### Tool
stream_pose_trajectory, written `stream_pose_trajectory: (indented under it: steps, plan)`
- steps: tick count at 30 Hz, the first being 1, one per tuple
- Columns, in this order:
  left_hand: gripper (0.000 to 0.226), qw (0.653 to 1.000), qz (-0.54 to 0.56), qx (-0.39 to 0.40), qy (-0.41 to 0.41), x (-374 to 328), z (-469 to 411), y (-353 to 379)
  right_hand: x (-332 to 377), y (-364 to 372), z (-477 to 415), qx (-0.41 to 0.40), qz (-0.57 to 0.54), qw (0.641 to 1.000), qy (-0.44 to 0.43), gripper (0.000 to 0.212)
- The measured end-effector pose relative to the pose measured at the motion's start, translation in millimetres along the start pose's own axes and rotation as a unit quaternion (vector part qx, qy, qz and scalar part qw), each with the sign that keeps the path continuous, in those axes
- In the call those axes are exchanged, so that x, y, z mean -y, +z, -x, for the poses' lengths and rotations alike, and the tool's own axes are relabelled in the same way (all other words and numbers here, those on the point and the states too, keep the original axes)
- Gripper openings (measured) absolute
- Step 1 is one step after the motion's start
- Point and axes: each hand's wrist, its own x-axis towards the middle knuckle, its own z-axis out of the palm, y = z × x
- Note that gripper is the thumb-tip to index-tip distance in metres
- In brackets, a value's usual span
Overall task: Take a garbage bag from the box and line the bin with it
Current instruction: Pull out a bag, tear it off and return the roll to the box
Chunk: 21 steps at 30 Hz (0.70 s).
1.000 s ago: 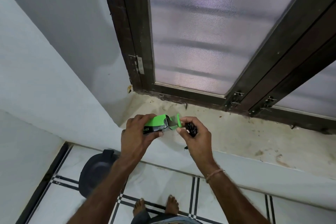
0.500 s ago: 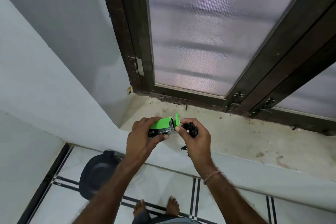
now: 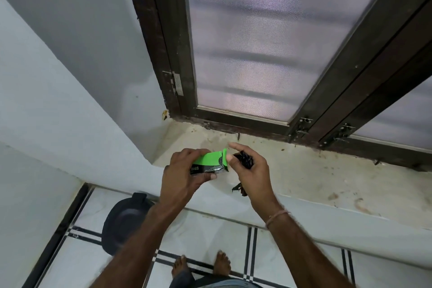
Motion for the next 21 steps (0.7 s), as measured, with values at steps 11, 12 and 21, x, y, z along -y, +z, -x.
stream_pose_trajectory:
  steps: [11,12,21]
  plan:
    - [0.059,0.999,-0.02,0.028,0.018,4,-5,-5,6,-10,-8,0.073,0.004,0.996,0.044,0.022]
    - [0.059,0.999,-0.02,0.03,0.017,5,-5,-5,6,-10,-8,0.074,0.002,0.996,0.044,0.02]
    - [0.06,0.999,0.003,0.047,0.016,8,-7,-4,8,-16,-12,0.084,0.001,0.996,0.041,0.014]
